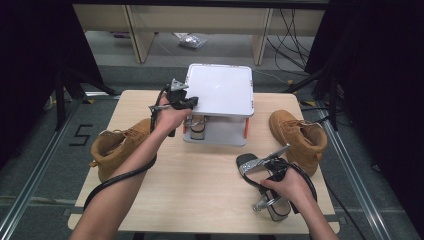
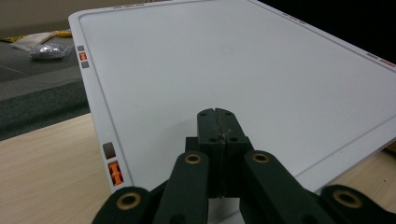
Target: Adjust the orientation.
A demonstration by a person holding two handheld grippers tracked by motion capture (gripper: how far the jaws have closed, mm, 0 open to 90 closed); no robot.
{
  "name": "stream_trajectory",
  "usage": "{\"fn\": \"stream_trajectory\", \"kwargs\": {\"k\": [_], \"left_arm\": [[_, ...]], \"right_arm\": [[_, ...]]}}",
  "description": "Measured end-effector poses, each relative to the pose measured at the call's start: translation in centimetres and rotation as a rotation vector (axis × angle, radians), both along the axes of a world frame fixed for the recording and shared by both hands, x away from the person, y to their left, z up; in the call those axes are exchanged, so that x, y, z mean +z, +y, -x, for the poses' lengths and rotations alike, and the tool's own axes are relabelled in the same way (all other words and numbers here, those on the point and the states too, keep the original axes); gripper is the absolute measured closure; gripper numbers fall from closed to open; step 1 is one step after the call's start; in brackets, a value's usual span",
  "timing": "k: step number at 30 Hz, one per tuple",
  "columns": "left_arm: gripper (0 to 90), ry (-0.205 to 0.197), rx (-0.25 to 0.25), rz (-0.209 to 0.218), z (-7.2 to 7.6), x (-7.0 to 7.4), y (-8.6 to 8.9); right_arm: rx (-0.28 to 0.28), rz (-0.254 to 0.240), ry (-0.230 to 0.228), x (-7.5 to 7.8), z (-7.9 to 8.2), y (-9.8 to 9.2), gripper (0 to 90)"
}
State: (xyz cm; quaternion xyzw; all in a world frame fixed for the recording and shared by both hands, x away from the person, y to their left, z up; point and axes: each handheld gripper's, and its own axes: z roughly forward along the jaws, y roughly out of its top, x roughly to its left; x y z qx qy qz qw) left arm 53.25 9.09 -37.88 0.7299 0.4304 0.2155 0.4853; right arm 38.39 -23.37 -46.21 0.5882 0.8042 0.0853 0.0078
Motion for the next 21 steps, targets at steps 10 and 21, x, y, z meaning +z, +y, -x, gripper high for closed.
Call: {"fn": "stream_trajectory", "kwargs": {"k": [10,21], "left_arm": [[89.4,0.000,-0.003,-0.004,0.0,0.0,0.0],[89.4,-0.001,0.000,-0.004,0.0,0.0,0.0]], "right_arm": [[0.059,0.023,0.004,-0.9,-0.7,0.7,36.2],[0.034,0.075,0.032,-1.4,-1.3,1.2,41.3]]}}
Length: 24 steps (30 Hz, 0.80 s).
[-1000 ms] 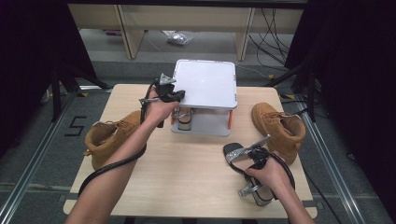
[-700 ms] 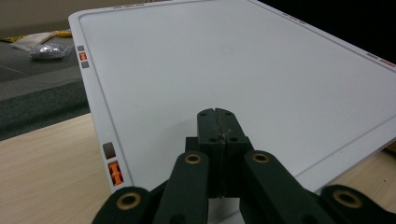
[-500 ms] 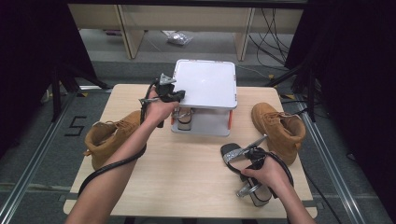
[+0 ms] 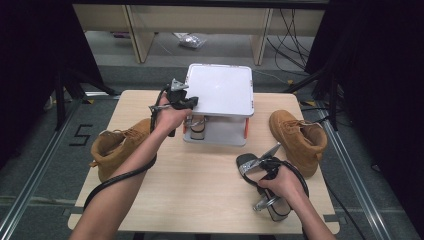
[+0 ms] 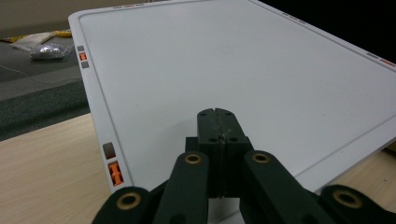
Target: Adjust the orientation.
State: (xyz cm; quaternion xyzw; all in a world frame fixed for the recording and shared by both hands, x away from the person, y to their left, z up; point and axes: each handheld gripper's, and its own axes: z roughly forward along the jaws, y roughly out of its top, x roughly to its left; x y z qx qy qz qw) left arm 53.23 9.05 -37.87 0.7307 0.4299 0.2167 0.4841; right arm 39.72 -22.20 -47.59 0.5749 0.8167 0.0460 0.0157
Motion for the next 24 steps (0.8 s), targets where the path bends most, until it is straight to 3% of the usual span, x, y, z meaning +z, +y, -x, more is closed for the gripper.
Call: {"fn": "stream_trajectory", "kwargs": {"k": [2,3,5,7,16,22,24], "left_arm": [[89.4,-0.002,-0.003,0.005,0.0,0.0,0.0],[89.4,0.001,-0.003,-0.003,0.0,0.0,0.0],[89.4,0.000,-0.005,-0.004,-0.1,0.0,0.0],[89.4,0.001,-0.003,-0.002,-0.1,0.0,0.0],[89.5,0.000,0.001,0.005,0.0,0.0,0.0],[89.4,-0.005,-0.001,0.003,0.0,0.0,-0.1],[89.5,0.003,-0.003,-0.017,0.0,0.1,0.0]], "right_arm": [[-0.014,-0.005,-0.001,0.1,0.1,0.1,41.9],[-0.058,-0.021,-0.014,0.1,0.3,0.2,42.1],[-0.070,-0.032,0.005,0.2,0.2,0.1,42.2],[-0.123,-0.035,0.001,0.3,0.2,0.5,42.3],[-0.126,-0.098,-0.066,1.5,-0.2,2.4,42.4],[-0.118,-0.115,-0.062,1.8,-0.9,3.1,42.4],[-0.120,-0.118,-0.077,2.0,-1.1,3.3,42.4]]}}
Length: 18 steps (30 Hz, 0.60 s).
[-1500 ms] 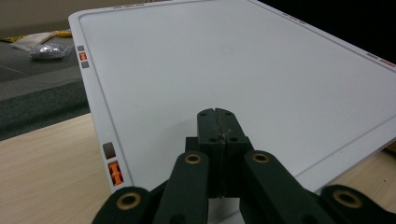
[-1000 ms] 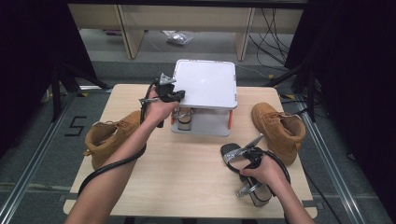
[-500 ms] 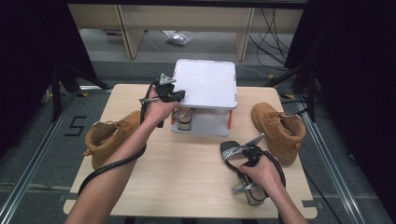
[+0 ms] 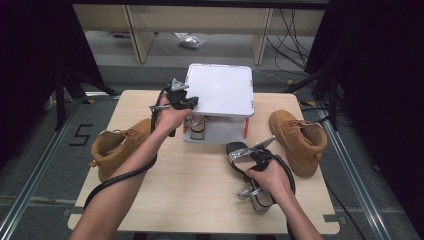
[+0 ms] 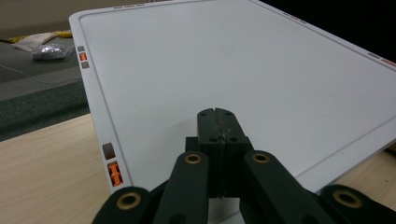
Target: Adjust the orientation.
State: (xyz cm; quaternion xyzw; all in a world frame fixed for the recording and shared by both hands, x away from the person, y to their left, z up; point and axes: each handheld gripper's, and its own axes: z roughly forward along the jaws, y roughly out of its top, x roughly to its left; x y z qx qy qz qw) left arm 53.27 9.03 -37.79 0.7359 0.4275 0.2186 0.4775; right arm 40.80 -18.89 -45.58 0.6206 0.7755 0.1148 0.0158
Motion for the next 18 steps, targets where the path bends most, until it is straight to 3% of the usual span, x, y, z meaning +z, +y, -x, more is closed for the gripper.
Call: {"fn": "stream_trajectory", "kwargs": {"k": [1,6,7,11,18], "left_arm": [[89.5,0.000,0.004,0.014,-0.02,-0.04,-0.07],[89.4,0.002,0.000,0.007,-0.03,-0.04,0.07],[89.5,0.002,0.001,0.008,-0.04,-0.05,0.06],[89.4,0.004,0.000,0.005,-0.04,-0.01,0.03],[89.4,0.003,0.007,0.017,-0.04,-0.02,-0.09]], "right_arm": [[-0.009,-0.010,-0.008,0.09,-0.07,0.11,42.4],[-0.024,-0.008,-0.025,0.58,-0.38,0.20,42.5],[-0.003,-0.010,-0.036,0.53,-0.49,0.06,42.4],[-0.007,-0.018,-0.052,0.54,-0.55,0.16,42.5],[-0.002,-0.011,-0.050,0.84,-0.88,0.38,42.5]]}}
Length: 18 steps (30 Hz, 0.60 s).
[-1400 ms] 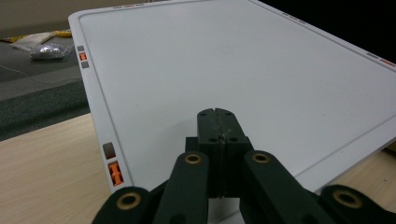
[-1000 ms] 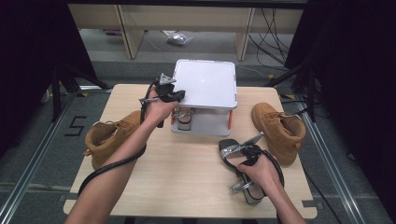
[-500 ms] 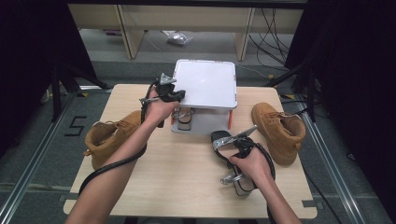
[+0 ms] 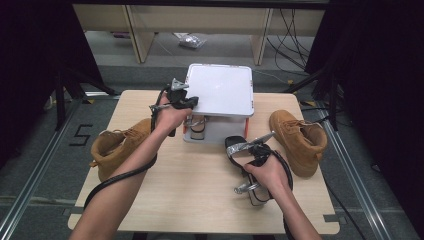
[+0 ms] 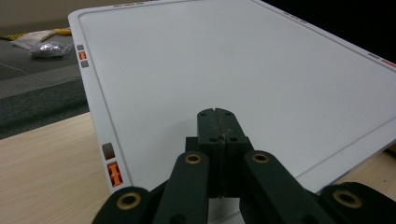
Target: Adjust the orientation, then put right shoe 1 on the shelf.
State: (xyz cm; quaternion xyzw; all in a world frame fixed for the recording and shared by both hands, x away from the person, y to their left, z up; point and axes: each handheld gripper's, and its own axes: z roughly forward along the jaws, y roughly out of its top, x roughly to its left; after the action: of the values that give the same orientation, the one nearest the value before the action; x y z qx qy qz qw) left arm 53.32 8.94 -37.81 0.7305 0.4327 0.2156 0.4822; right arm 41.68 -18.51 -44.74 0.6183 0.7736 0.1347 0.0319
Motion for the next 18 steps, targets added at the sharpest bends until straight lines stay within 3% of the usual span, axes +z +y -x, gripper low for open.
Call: {"fn": "stream_trajectory", "kwargs": {"k": [4,5,6,9,11,18], "left_arm": [[89.5,0.000,-0.004,-0.010,0.1,0.0,0.1],[89.5,-0.001,-0.001,-0.002,0.0,0.0,0.0],[89.4,0.000,0.000,0.000,0.0,0.0,0.0],[89.5,-0.002,-0.002,-0.003,0.0,0.0,0.0],[89.5,-0.003,-0.002,-0.004,0.0,0.0,0.0],[89.5,-0.001,-0.003,-0.003,0.0,0.0,0.0]], "right_arm": [[-0.008,-0.006,-0.011,0.2,-0.3,0.1,42.5],[-0.040,-0.019,0.005,0.4,-0.4,0.5,42.5],[-0.029,-0.038,-0.008,0.3,-0.5,0.4,42.5],[-0.078,-0.047,-0.013,0.6,-1.4,1.1,42.5],[-0.056,-0.041,-0.017,0.7,-1.7,1.1,42.5],[-0.093,-0.052,-0.038,1.0,-3.9,3.0,42.5]]}}
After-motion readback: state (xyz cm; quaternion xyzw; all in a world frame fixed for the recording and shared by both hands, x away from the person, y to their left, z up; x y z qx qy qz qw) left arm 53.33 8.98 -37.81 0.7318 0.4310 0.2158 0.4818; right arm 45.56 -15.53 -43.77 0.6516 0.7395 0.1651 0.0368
